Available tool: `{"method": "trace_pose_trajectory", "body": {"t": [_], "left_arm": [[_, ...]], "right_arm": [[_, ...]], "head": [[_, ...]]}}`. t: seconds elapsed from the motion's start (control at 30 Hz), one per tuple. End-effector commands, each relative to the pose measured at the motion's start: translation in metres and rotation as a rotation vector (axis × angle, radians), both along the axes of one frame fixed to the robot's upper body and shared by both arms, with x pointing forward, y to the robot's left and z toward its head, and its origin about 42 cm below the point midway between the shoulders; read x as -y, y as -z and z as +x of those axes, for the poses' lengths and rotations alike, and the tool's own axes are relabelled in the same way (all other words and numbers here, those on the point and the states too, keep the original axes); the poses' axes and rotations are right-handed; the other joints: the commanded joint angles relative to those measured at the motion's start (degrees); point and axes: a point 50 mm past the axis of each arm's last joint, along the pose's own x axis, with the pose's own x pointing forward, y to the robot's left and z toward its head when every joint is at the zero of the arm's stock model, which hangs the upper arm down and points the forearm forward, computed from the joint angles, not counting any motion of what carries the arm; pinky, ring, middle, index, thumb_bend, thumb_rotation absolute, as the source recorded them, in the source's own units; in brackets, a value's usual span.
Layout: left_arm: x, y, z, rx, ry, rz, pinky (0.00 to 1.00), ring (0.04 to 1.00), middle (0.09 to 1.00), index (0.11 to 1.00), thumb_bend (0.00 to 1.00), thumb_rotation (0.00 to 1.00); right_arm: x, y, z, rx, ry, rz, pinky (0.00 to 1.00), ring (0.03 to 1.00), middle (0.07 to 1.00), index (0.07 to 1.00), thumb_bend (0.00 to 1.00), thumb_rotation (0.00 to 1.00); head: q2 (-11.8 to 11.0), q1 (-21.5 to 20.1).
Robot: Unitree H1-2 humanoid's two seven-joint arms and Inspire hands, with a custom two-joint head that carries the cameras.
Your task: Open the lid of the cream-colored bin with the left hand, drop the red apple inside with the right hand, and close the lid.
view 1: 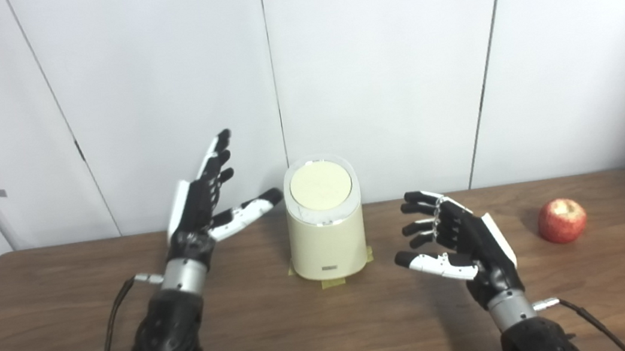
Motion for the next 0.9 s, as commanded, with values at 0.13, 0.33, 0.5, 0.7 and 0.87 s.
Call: {"method": "trace_pose_trajectory", "body": {"t": [0.13,0.33,0.5,0.7,0.87], "left_arm": [[0.03,-0.048,0.031,0.089,-0.029,0.063,0.95,1.0,1.0,1.0,0.93,0.28],[0.052,-0.055,0.045,0.139,-0.099,0.191,0.92,1.0,1.0,1.0,0.94,0.31],[0.063,-0.054,0.054,0.165,-0.08,0.248,0.93,1.0,1.0,1.0,0.93,0.26],[0.068,-0.048,0.058,0.171,-0.089,0.323,0.96,1.0,1.0,1.0,0.94,0.22],[0.071,-0.043,0.06,0.158,-0.104,0.392,0.88,1.0,1.0,1.0,0.93,0.21]], "right_arm": [[-0.007,-0.03,0.007,0.13,-0.009,0.003,0.5,0.589,0.724,0.726,0.79,0.19],[-0.007,-0.03,0.007,0.129,-0.004,0.008,0.5,0.584,0.726,0.724,0.8,0.18],[-0.007,-0.031,0.007,0.137,-0.004,0.014,0.5,0.585,0.728,0.726,0.79,0.18],[-0.008,-0.03,0.008,0.142,-0.004,0.018,0.5,0.584,0.732,0.725,0.8,0.18],[-0.009,-0.031,0.007,0.143,-0.008,0.025,0.5,0.59,0.732,0.727,0.8,0.19]], "head": [[0.25,-0.31],[0.46,-0.65],[0.54,-0.82],[0.59,-1.19],[0.79,-1.35]]}}
